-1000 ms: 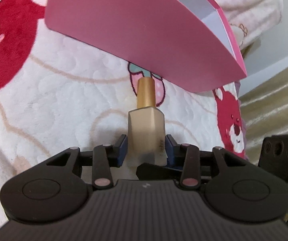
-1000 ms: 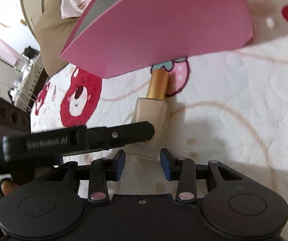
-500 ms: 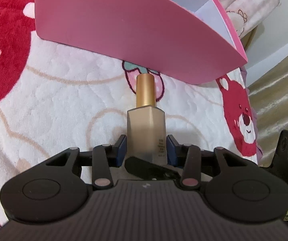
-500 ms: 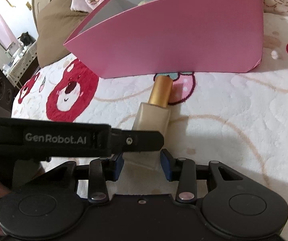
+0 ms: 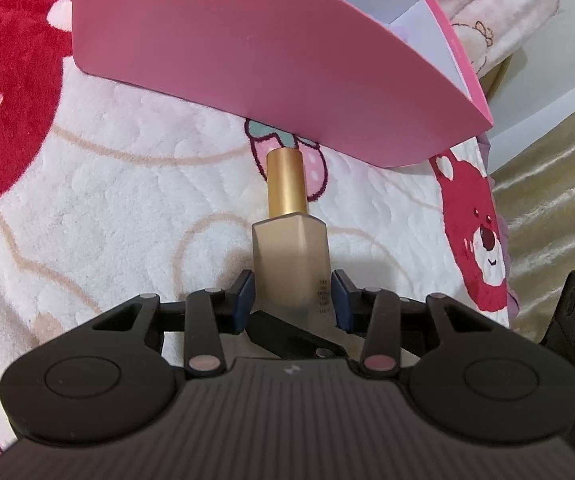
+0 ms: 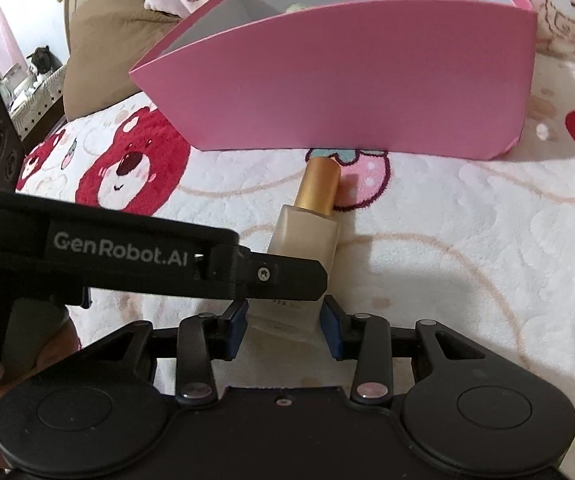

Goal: Organize objects
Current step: 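Lift the foundation bottle up over the pink box with the left tool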

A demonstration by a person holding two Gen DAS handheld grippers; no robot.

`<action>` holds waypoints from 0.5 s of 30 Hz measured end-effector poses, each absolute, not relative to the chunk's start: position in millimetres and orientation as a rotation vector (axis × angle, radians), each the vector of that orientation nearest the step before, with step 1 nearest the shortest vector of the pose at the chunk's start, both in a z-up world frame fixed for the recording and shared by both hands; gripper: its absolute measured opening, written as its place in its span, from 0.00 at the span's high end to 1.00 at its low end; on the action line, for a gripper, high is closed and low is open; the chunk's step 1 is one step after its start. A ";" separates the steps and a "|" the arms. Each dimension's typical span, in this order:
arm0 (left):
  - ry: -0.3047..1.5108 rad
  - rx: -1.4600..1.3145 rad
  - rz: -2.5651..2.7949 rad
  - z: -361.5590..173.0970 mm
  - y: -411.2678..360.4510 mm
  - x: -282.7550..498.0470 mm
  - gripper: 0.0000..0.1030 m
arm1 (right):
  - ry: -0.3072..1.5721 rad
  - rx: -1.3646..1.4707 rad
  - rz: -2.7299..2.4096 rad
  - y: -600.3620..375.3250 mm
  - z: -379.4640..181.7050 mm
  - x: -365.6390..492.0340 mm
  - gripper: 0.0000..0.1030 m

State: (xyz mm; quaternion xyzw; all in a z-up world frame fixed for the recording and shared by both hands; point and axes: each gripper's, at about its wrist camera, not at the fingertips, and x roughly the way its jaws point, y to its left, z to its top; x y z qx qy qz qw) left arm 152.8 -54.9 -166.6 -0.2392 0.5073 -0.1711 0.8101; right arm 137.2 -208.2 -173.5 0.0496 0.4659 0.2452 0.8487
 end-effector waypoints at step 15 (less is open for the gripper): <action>1.094 -0.374 -0.330 -119.6 -37.3 118.2 0.62 | 0.954 0.057 0.586 -175.9 -141.9 102.3 0.56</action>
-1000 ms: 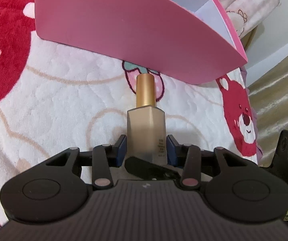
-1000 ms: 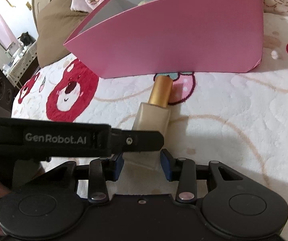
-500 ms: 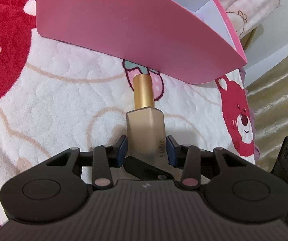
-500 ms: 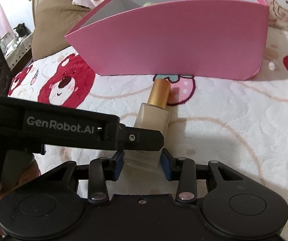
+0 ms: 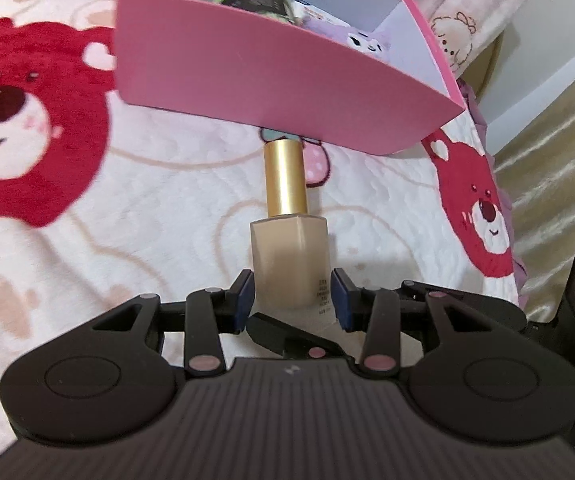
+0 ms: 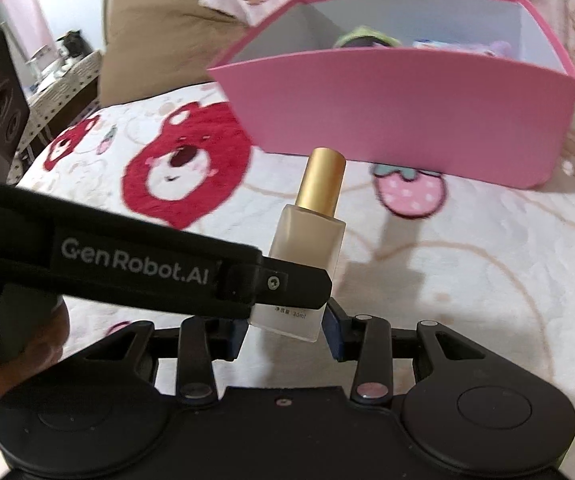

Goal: Organize objects
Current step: 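Lift the foundation bottle up over the pink box with the left tool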

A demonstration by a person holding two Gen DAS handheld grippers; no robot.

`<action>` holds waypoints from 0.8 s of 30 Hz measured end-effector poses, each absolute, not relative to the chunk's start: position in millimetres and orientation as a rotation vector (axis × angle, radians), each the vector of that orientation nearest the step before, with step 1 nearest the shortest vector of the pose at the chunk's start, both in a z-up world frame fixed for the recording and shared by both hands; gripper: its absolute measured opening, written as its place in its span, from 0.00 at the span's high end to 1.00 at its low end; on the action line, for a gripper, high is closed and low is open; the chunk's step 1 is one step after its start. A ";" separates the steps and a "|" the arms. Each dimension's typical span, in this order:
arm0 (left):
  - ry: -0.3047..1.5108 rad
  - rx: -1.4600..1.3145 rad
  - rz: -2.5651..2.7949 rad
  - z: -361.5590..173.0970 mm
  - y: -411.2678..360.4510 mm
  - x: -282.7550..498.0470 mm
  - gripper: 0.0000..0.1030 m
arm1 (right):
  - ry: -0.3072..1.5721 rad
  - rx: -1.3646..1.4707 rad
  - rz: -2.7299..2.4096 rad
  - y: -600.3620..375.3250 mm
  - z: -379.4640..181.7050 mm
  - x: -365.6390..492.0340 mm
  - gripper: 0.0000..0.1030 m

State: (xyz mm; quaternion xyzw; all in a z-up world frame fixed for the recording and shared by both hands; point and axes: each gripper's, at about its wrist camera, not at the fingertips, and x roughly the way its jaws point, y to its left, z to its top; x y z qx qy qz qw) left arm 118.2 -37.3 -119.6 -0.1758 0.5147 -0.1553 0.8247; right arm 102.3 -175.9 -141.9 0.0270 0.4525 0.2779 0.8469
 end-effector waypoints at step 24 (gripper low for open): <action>1.065 -0.383 -0.464 71.1 3.7 111.0 0.62 | 1.089 -0.055 0.507 -130.4 63.0 101.7 0.57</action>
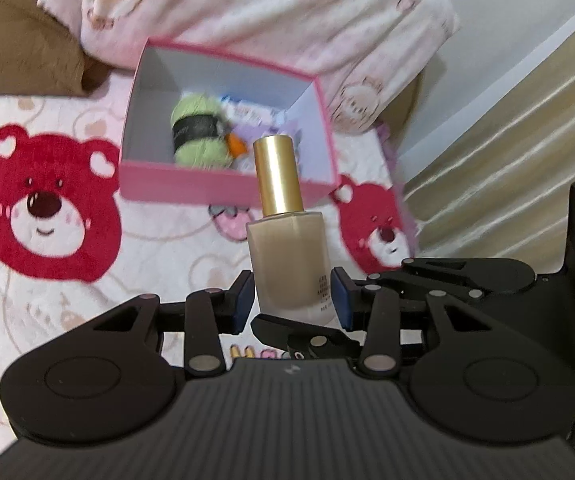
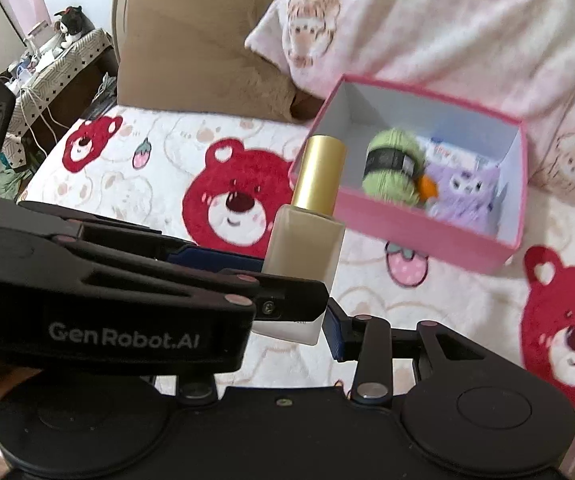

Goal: Organize objects
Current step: 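Lift the foundation bottle up over the pink box with the left tool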

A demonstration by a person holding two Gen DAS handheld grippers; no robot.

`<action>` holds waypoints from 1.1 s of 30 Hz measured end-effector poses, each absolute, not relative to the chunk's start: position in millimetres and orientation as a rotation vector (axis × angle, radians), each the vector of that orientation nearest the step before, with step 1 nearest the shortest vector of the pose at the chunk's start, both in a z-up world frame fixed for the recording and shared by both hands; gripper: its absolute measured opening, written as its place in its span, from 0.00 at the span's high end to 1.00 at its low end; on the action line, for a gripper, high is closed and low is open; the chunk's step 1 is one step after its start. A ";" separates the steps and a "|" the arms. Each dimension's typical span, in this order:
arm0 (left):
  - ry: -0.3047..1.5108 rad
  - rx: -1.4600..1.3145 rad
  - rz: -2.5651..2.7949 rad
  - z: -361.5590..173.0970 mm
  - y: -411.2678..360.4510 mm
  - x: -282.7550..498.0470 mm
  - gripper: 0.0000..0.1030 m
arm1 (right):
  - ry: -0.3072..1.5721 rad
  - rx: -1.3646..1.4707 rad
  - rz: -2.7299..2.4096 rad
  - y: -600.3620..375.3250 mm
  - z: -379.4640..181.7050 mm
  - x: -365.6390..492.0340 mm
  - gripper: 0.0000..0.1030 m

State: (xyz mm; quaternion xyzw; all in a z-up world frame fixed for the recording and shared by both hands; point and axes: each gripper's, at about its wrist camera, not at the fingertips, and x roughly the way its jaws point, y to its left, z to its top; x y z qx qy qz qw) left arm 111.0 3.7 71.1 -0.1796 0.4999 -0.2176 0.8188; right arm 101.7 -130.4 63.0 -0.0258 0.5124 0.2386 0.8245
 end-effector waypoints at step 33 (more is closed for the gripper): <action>1.093 -0.153 -0.335 8.0 22.7 316.3 0.62 | 1.012 0.308 0.503 -118.9 -35.6 296.1 0.57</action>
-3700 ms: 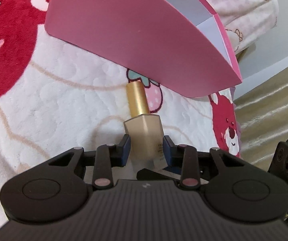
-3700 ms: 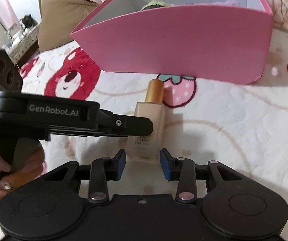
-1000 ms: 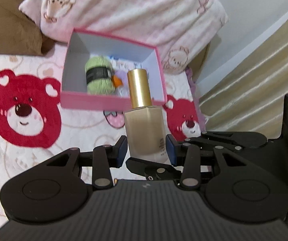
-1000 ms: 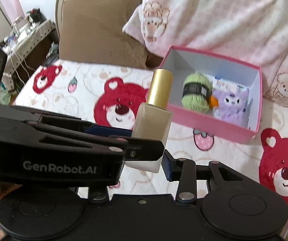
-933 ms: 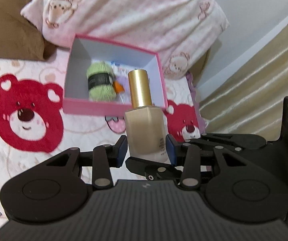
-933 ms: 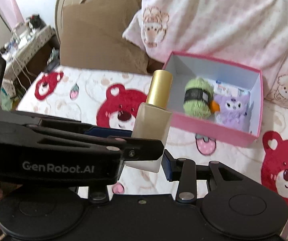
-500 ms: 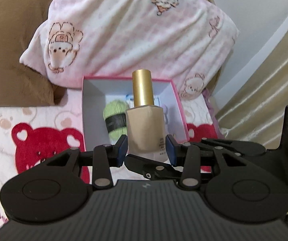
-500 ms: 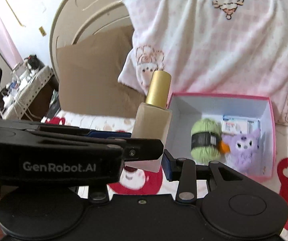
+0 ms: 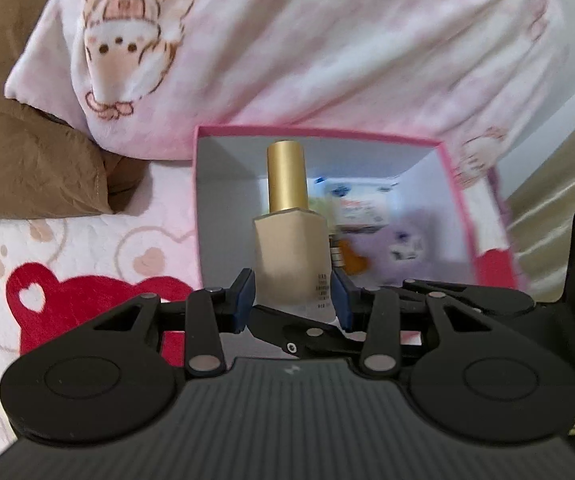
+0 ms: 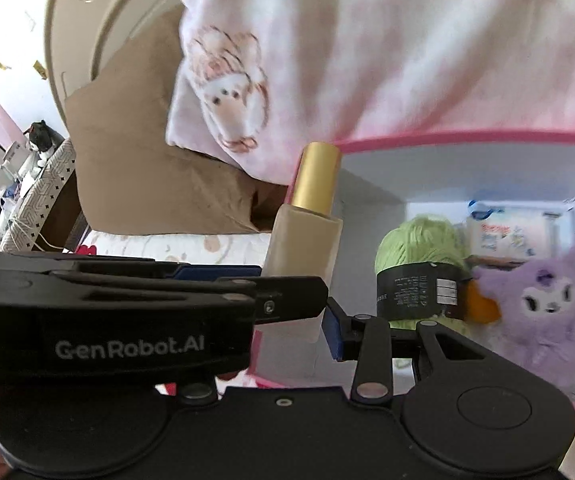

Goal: Organize objects
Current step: 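Lift the foundation bottle up over the pink box with the left tool, then lower the foundation bottle into the pink box and open the left tool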

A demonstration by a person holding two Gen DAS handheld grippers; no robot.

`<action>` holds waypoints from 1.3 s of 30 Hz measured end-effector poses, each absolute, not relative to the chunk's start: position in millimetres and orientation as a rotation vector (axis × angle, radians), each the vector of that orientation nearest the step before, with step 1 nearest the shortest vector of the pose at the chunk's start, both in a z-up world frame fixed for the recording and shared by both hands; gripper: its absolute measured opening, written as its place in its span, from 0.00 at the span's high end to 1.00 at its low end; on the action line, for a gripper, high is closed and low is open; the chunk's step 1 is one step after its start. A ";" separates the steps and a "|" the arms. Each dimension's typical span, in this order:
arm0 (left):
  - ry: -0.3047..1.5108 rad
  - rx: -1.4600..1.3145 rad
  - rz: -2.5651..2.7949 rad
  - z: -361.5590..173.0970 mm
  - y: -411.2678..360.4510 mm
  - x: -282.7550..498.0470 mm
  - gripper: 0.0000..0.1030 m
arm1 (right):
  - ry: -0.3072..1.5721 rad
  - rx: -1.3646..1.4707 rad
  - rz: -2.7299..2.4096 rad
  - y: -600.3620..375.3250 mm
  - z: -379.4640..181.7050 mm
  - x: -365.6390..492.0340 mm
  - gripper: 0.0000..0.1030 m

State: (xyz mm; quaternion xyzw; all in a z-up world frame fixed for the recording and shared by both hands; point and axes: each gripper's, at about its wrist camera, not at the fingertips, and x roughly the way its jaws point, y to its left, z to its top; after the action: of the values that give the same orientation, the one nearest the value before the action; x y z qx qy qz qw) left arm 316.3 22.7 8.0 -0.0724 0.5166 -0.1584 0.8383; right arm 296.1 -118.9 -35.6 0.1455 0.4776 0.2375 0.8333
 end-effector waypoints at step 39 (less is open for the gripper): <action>1.097 -0.090 -0.241 -24.2 14.8 320.9 0.50 | 1.022 0.051 0.491 -126.8 -70.3 277.4 0.52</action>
State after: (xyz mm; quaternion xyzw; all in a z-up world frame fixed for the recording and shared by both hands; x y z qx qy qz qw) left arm 320.9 14.8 -24.2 -0.0428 0.5200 -0.1143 0.8454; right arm 277.4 -126.8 -70.3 0.0240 0.4841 0.2325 0.8433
